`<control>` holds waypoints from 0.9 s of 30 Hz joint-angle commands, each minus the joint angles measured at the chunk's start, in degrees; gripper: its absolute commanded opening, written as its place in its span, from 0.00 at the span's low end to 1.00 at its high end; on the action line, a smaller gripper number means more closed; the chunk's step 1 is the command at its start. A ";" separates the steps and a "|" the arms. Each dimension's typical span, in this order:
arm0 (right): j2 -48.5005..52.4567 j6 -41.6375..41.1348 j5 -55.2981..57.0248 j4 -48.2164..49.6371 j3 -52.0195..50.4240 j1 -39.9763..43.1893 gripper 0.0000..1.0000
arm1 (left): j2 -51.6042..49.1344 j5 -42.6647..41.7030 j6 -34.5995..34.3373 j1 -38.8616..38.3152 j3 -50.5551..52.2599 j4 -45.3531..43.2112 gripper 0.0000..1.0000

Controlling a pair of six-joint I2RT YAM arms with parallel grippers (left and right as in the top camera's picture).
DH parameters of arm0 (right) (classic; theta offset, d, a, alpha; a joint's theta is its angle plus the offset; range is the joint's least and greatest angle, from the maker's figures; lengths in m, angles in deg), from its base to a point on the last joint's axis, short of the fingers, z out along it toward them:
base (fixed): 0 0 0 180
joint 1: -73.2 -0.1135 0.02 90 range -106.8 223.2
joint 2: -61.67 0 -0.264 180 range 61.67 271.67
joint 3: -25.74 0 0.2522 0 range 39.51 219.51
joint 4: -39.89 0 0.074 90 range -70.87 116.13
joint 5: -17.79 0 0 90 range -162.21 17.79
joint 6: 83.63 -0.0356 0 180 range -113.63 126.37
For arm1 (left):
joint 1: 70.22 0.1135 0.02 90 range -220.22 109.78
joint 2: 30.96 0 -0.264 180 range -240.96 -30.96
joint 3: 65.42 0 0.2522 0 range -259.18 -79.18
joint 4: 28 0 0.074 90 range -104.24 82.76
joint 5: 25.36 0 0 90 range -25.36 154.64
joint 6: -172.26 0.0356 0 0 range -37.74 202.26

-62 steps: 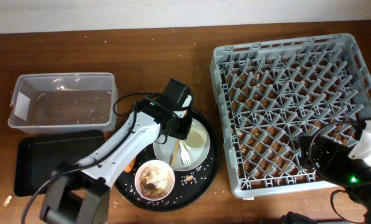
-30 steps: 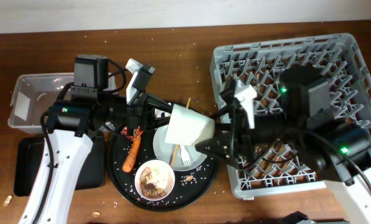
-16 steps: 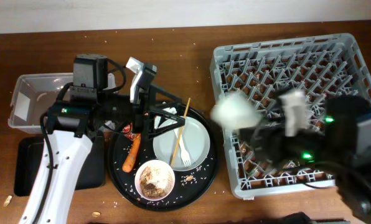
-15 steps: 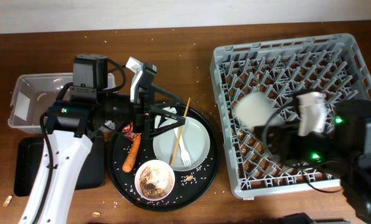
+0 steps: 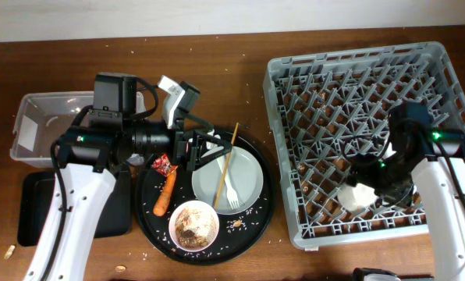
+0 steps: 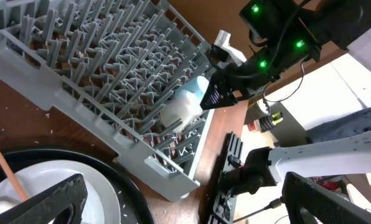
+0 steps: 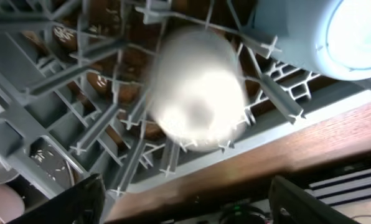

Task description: Sort waste into correct bins and load items into the dishwasher rack

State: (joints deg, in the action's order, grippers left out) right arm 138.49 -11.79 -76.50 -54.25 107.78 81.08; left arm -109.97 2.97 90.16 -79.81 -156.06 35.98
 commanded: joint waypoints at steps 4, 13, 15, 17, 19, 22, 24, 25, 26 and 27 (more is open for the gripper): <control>-12.28 6.14 -9.29 -2.62 18.49 0.33 0.83 | 0.74 22.86 -1.18 -0.35 -0.55 4.33 0.95; -1.05 -8.02 1.53 17.53 10.84 -44.02 0.72 | 6.62 57.79 -22.21 4.02 0.92 14.78 0.99; 12.74 -14.91 2.01 26.73 10.86 -45.72 0.64 | 6.86 59.80 -22.21 6.01 0.94 18.01 0.99; 23.58 -15.82 1.36 35.34 10.86 -45.38 0.57 | 6.86 60.00 -22.21 6.01 0.94 19.32 0.99; 29.00 -16.44 0.72 40.17 10.86 -45.38 0.52 | 6.86 60.00 -22.21 6.01 0.94 19.32 0.99; 36.76 -20.33 1.11 45.29 10.86 -45.38 0.42 | 6.86 60.00 -22.21 6.01 0.94 19.32 0.99; 40.98 -21.03 1.16 46.47 10.86 -45.38 0.35 | 6.86 60.00 -22.21 6.01 0.94 19.32 0.99; 42.12 -22.75 1.14 46.34 10.86 -45.38 0.25 | 6.86 60.00 -22.21 6.01 0.94 19.32 0.99; 42.21 -22.80 1.27 46.38 10.86 -45.35 0.23 | 6.86 60.00 -22.21 6.01 0.94 19.30 0.99; 41.94 -22.58 1.57 46.21 10.91 -45.33 0.22 | 6.86 60.00 -22.21 6.01 0.94 19.32 0.99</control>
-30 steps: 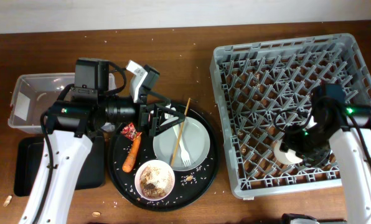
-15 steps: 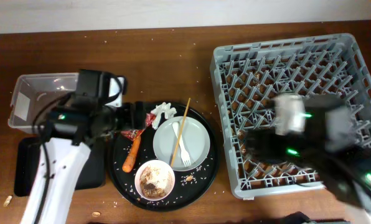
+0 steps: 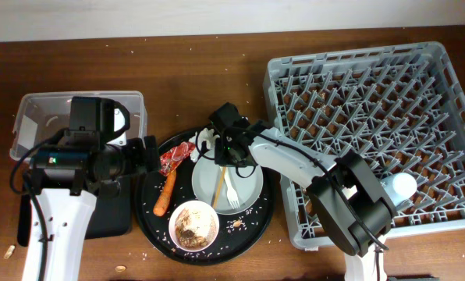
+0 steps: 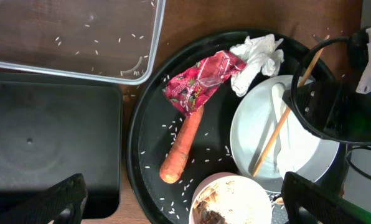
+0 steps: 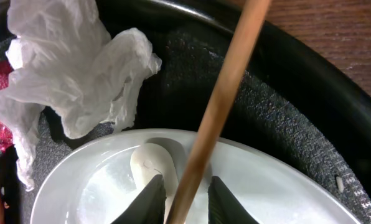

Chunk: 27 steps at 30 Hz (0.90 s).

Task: Sort waste into correct bins and load items into the dishwasher rack
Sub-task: 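Reach the right gripper to the white plate and grasp it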

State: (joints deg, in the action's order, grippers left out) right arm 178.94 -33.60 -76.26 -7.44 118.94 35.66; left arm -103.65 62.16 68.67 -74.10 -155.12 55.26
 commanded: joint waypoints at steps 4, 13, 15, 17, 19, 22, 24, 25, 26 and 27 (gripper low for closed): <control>-0.96 2.23 2.23 -2.64 -0.24 0.15 0.22 | 0.55 0.81 -0.72 0.31 0.00 0.02 0.99; -23.54 19.21 11.13 -14.29 6.10 1.73 0.04 | 0.55 0.81 -0.72 0.31 0.00 0.02 0.99; -29.51 25.09 15.23 -17.00 6.08 8.63 0.04 | 0.55 0.81 -0.72 0.31 0.00 0.04 0.99; -28.26 28.83 15.06 -18.75 5.38 13.49 0.04 | 0.55 0.81 -0.72 0.31 0.00 0.04 0.99; -21.62 33.07 11.32 -19.63 4.59 18.82 0.04 | 0.55 0.81 -0.72 0.31 0.00 0.04 0.99; -13.38 33.97 9.68 -19.08 4.59 18.32 0.39 | 0.55 0.81 -0.72 0.31 0.00 0.02 0.99; -14.53 32.39 6.88 -19.34 5.22 17.18 0.52 | 0.55 0.81 -0.72 0.31 0.00 0.02 0.99; -16.37 32.24 5.92 -19.34 5.40 15.65 0.54 | 0.55 0.81 -0.72 0.31 0.00 0.04 0.99; -20.00 29.77 5.97 -19.15 5.46 11.26 0.56 | 0.55 0.81 -0.72 0.31 0.00 0.02 0.99; -21.20 27.89 5.97 -19.19 5.46 7.34 0.56 | 0.55 0.81 -0.72 0.31 0.00 0.04 0.99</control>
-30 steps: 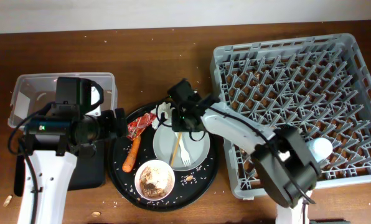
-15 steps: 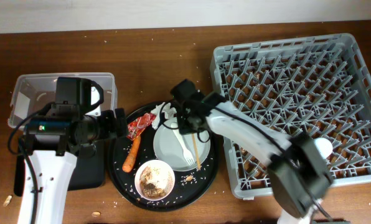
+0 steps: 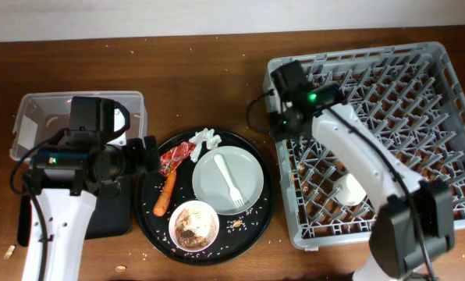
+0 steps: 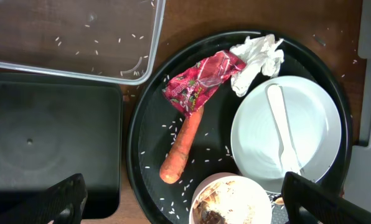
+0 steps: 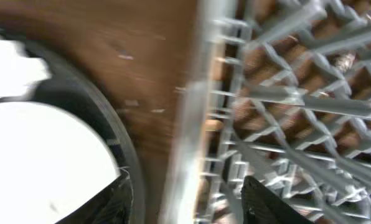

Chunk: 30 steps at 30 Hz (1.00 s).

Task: Sort waste into correct bins and load items into the dishwasher rack
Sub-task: 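Reach the right gripper to the white plate and grasp it, then lift the white plate with the right gripper and stand it in the rack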

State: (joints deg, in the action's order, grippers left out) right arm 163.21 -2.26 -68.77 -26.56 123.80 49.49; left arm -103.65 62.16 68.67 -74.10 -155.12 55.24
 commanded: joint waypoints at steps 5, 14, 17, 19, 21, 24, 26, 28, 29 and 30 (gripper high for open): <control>11.80 -13.11 -4.81 1.16 -0.13 -18.10 0.45 | 0.55 0.81 -0.72 0.31 0.00 0.07 0.99; 13.81 -12.70 -6.43 0.33 0.87 -18.93 0.04 | 0.55 0.81 -0.72 0.31 0.00 0.07 0.99; 2.47 -12.68 -2.34 -3.39 3.41 -15.80 0.04 | 0.55 0.81 -0.72 0.31 0.00 0.04 0.99; -5.44 -11.15 -1.46 -4.11 3.45 -9.99 0.04 | 0.55 0.81 -0.72 0.31 0.00 0.07 0.99; -8.22 -4.83 1.55 -5.14 3.26 -1.68 0.04 | 0.55 0.81 -0.72 0.31 0.00 0.04 0.99; -3.28 -2.23 0.55 -6.10 1.33 4.42 0.04 | 0.55 0.81 -0.72 0.31 0.00 0.04 1.00; -0.50 -2.10 1.27 -6.69 1.11 4.31 0.42 | 0.55 0.81 -0.72 0.31 0.00 0.04 0.99; -3.04 -2.40 1.20 -7.61 2.45 2.45 0.51 | 0.55 0.81 -0.72 0.31 0.00 0.07 0.99; -6.36 -2.78 -0.09 -7.93 2.73 -0.90 0.51 | 0.55 0.81 -0.72 0.31 0.00 0.04 0.99; -8.00 -4.00 -0.39 -8.02 2.73 -4.28 0.52 | 0.55 0.81 -0.72 0.31 0.00 0.07 0.99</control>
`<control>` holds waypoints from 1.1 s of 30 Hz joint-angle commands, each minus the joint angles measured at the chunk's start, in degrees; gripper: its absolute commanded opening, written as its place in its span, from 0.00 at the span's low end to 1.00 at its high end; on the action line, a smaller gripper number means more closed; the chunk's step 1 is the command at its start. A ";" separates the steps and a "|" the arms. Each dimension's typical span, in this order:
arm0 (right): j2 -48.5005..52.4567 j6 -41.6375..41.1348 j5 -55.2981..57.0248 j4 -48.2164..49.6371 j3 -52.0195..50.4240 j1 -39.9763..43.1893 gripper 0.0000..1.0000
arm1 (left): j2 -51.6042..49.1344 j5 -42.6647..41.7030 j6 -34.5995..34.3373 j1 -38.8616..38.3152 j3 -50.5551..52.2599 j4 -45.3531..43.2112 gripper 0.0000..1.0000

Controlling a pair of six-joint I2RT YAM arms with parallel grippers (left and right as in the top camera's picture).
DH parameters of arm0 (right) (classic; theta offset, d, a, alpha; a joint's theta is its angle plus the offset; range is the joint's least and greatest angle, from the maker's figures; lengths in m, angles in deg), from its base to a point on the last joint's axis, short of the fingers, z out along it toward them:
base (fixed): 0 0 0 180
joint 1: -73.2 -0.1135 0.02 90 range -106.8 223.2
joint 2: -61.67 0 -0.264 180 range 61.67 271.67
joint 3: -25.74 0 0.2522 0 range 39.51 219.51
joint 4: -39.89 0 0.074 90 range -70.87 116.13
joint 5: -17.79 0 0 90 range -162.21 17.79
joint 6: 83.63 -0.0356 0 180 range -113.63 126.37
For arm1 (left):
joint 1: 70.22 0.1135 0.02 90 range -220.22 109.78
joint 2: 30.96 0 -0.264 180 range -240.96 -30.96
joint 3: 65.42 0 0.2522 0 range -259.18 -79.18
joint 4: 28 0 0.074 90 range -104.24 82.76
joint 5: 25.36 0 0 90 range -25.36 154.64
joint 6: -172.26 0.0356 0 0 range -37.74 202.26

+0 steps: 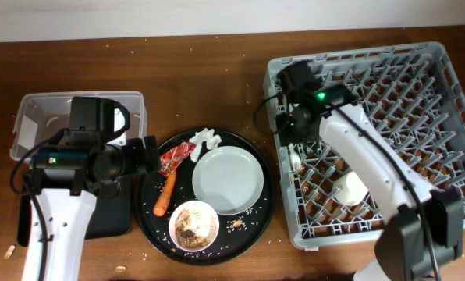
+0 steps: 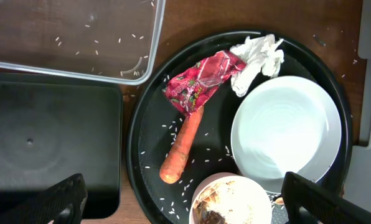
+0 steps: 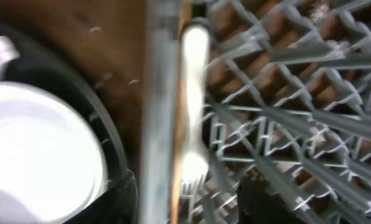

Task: Sort waste into correct bins and load items into the dishwasher rack
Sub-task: 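Lift the white plate with the right gripper and stand it in the rack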

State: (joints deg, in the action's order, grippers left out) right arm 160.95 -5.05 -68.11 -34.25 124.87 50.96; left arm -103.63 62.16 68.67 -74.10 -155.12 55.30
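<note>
My right gripper hangs open over the grey dishwasher rack at its left wall. In the right wrist view a white plastic fork lies in the rack just inside that wall, between the spread fingers of the gripper; a thin brown strip runs alongside it. A white cup lies further in. The white plate on the black round tray is bare. My left gripper is open above the tray's left part.
On the tray lie a carrot, a red wrapper, a crumpled tissue and a bowl of leftovers. A clear bin and a black bin stand left of it. Rice grains are scattered around.
The fork that lay on the white plate is now in the rack by its left wall, under my right gripper. The plate is bare. My left arm has not moved.
First my right gripper was at the rack's front by the white cup, while the left hovered over the plate with chopstick and fork. Then the right was at the chopstick and the left had drawn back. Then the chopstick was off the plate; now the fork too.
</note>
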 commanded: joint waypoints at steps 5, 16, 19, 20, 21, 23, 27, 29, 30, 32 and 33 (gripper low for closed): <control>0.52 -33.16 -1.09 0.09 -7.74 -16.35 0.43 | 0.52 0.81 -0.72 0.31 0.00 -0.02 1.00; 3.85 -41.62 -5.97 15.58 -24.92 -16.31 0.04 | 0.52 0.81 -0.72 0.31 0.00 0.00 0.99; -1.18 -41.07 3.04 5.31 -18.80 -16.31 0.04 | 0.52 0.81 -0.72 0.31 0.00 0.00 0.99; -2.91 -38.45 4.20 4.13 -16.46 -16.31 0.04 | 0.52 0.81 -0.72 0.31 0.00 -0.02 0.99; -5.40 -33.05 5.95 3.67 -13.16 -16.31 0.04 | 0.52 0.81 -0.72 0.31 0.00 -0.02 0.99; -10.97 -22.82 7.17 3.56 -5.51 -16.31 0.04 | 0.52 0.81 -0.72 0.31 0.00 -0.02 0.99; -19.12 -13.07 56.17 -3.74 4.70 -16.17 0.04 | 0.52 0.81 -0.72 0.31 0.00 0.00 0.99; -18.78 -1.99 66.07 -3.76 4.52 -13.20 0.04 | 0.52 0.81 -0.72 0.31 0.00 -0.02 0.99; -18.05 -0.79 66.03 -3.76 4.52 -10.19 0.04 | 0.52 0.81 -0.72 0.31 0.00 -0.02 0.99; -14.82 -0.81 65.99 -3.58 4.52 -1.42 0.04 | 0.52 0.81 -0.72 0.31 0.00 -0.02 0.99; -12.61 -0.83 64.61 -2.45 4.52 1.95 0.04 | 0.52 0.81 -0.72 0.31 0.00 0.00 0.99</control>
State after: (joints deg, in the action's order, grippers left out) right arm 145.39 -7.17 -6.30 -37.66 128.98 47.96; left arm -103.61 62.35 68.67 -74.10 -155.12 55.32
